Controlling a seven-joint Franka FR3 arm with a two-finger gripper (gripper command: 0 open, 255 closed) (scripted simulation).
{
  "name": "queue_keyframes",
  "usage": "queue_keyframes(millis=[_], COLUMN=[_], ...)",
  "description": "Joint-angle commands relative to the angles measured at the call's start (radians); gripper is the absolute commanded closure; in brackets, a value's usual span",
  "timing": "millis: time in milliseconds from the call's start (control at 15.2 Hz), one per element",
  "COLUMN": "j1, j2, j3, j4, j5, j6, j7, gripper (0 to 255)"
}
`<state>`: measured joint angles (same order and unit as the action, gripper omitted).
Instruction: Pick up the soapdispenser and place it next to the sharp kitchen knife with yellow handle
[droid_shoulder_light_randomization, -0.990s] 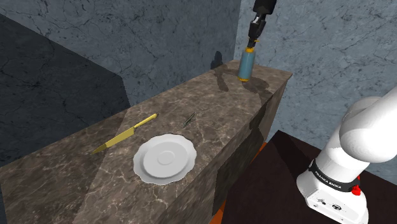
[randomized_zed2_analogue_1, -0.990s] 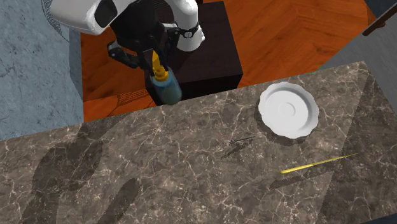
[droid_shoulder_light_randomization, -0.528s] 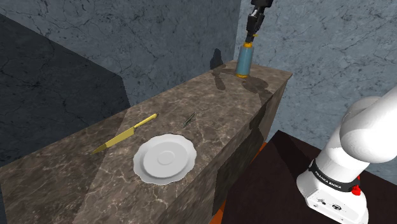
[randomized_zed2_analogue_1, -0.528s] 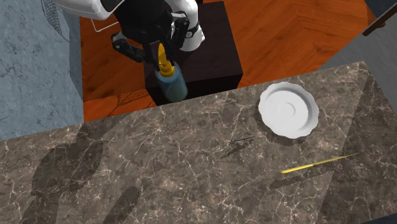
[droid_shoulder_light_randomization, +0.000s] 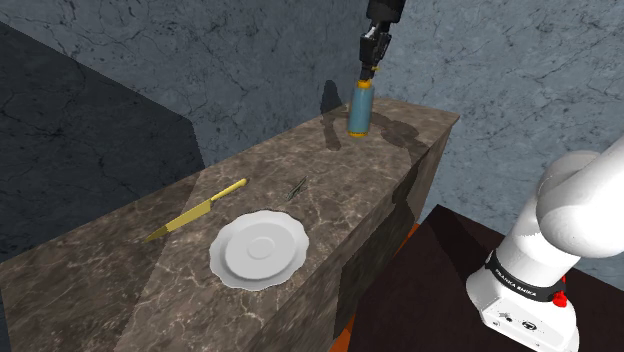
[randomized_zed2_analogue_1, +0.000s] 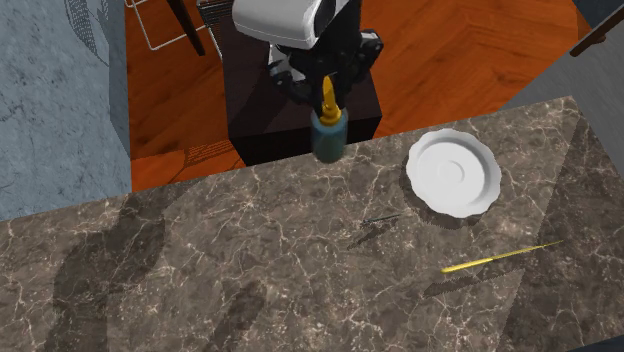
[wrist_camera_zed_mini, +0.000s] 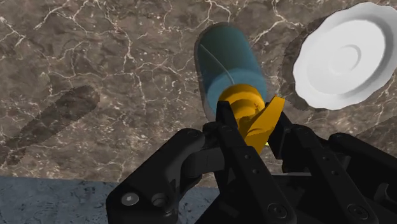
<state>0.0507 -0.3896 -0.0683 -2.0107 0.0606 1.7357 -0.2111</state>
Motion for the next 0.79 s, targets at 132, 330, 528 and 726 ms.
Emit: queue_keyframes(millis=[132,330,528,726], j1=[0.033,0.057,0.081,0.104], j2=[0.026,0.055,0.093,0.139], j3=[0.070,0.119,0.168,0.216], j4=[-0.004,0.002,0.018,0.045], j5=[0.016,0.024,0.028,0.026], j6=[0.038,0.065,0.092,0.117], j7=[0.096,0.165,0.234,0.303], gripper=[255,255,255,255])
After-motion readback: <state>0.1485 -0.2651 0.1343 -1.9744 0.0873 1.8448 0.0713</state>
